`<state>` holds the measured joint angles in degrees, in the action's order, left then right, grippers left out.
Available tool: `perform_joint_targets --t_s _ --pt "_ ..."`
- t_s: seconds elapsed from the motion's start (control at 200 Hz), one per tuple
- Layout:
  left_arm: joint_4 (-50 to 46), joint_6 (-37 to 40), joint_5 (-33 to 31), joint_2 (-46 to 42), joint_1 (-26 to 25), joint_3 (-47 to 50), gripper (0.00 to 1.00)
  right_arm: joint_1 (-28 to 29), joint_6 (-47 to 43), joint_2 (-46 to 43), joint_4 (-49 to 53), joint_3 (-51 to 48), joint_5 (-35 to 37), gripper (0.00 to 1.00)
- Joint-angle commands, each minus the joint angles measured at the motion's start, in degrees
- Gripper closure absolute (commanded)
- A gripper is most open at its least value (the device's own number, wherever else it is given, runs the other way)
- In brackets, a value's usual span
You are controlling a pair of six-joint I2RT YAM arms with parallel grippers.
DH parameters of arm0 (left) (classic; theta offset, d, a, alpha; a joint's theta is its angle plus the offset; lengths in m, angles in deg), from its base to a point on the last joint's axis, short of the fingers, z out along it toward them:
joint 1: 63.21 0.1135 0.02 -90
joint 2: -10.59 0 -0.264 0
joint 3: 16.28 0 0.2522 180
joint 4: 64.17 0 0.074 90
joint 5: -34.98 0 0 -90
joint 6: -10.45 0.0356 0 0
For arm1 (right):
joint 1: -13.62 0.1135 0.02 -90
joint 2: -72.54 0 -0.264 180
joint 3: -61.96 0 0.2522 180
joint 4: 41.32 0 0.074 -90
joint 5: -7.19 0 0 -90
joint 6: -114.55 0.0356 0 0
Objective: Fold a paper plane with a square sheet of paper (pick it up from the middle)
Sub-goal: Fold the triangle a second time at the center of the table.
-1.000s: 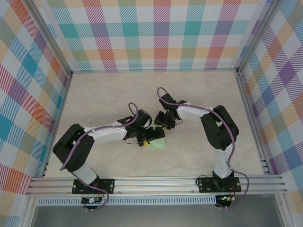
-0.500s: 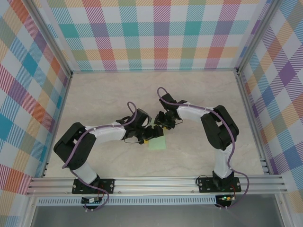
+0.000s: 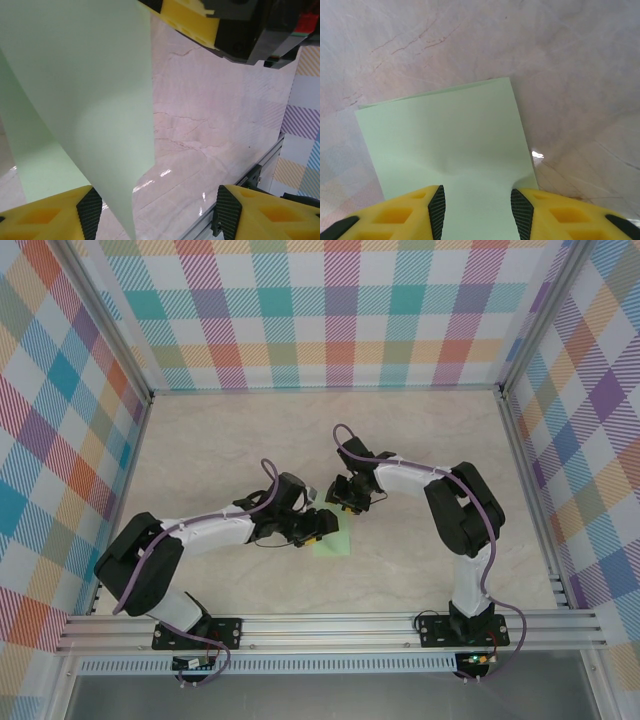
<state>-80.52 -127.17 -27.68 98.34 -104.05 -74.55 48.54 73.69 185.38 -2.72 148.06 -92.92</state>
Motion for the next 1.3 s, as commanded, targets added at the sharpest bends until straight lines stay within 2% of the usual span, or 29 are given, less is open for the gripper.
perform_joint_targets --t_s 0.0,0.145,0.385,0.595,0.75,0.945,1.295 --pt "2.8 0.0 0.8 2.5 -0.3 -1.8 0.39 -0.2 0.7 5.6 1.4 -2.6 3.3 0.55" --pt "5.0 0.7 0.1 5.8 -0.3 -3.3 0.48 -0.4 0.0 3.7 0.9 -2.5 1.0 0.56" --pt "6.5 1.1 -1.3 8.7 -0.3 -3.8 0.49 -2.8 -2.1 -5.9 -1.9 -4.3 -4.3 0.55" --pt "6.6 1.3 -2.8 8.6 -0.3 -3.1 0.49 -5.6 -5.1 -16.9 -4.9 -13.2 -6.8 0.54" --pt "6.6 1.4 -3.8 8.3 -0.3 -2.9 0.59 -5.9 -11.4 -23.1 -6.7 -20.1 -12.2 0.57" --pt "6.2 1.6 -4.1 8.9 -0.3 -3.1 0.71 -5.7 -13.0 -23.3 -11.1 -24.5 -19.8 0.64" --pt "5.4 1.9 -4.5 9.2 -0.3 -3.6 0.76 -4.9 -13.9 -16.7 -12.5 -22.2 -22.3 0.64"
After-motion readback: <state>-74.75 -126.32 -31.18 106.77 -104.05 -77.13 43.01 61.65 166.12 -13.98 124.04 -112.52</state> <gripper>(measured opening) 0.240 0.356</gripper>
